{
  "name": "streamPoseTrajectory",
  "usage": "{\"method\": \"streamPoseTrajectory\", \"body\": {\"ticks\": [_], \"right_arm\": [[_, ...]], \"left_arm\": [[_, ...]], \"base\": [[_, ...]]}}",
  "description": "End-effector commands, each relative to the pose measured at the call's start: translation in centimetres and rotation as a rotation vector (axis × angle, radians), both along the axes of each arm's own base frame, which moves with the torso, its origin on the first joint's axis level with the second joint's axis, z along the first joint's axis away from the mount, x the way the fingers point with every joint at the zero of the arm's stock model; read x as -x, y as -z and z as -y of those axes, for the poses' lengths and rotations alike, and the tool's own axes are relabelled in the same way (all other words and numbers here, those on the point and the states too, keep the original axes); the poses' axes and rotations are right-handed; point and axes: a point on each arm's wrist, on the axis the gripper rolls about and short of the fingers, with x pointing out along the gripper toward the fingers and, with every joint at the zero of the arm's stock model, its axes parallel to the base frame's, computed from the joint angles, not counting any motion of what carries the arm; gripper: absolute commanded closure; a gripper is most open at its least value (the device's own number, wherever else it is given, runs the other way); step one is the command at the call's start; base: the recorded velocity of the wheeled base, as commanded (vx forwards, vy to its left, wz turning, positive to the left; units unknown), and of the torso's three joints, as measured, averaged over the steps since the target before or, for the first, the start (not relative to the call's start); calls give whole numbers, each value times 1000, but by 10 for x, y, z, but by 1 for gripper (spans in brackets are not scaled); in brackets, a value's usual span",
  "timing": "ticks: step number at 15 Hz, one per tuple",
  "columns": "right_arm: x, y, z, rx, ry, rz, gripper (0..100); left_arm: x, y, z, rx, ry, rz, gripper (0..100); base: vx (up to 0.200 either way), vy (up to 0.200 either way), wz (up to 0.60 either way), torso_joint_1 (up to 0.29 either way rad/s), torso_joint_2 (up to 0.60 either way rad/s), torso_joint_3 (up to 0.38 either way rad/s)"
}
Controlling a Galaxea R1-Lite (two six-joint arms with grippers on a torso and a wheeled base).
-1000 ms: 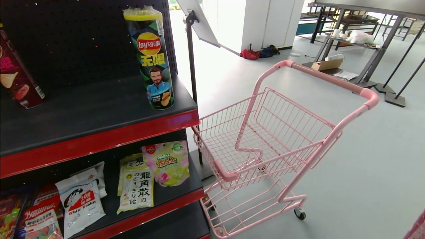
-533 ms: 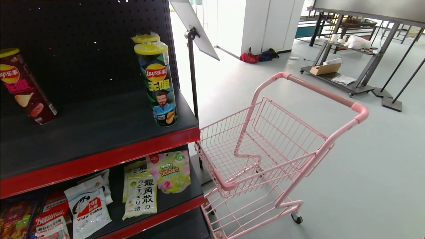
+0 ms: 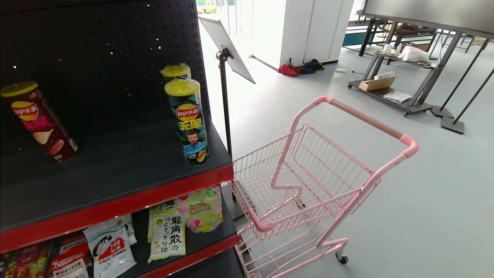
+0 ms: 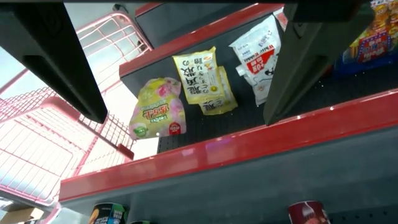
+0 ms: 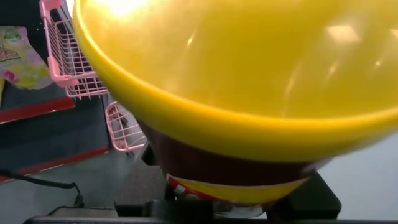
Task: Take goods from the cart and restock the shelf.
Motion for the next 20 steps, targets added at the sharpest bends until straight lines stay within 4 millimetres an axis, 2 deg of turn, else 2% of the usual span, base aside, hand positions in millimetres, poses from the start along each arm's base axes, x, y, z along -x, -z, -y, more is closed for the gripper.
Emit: {"method": "streamPoseTrajectory", "body": {"ticks": [1,5,14,18,20], "right_arm": [[-2,-1,-1,5,-2,-8,100],[-6,-1,-1,10,14,-20,100],[-5,0,-1,13,13,-16,100],[8,4,2,-1,0,45,100],[20,18,6,-16,-28,96,100]], "left_arm": [[0,0,0,0,0,-1,0],[0,0,0,0,0,-1,0],[0,0,0,0,0,-1,0],[0,0,0,1,0,0,0],[0,0,0,0,-1,0,0]], "base": [[0,0,0,154,-378,-227],[0,0,0,93,-212,-125],[0,0,600,8,-4,-5],[0,0,0,0,0,0],[0,200,0,-2,-2,5]]}}
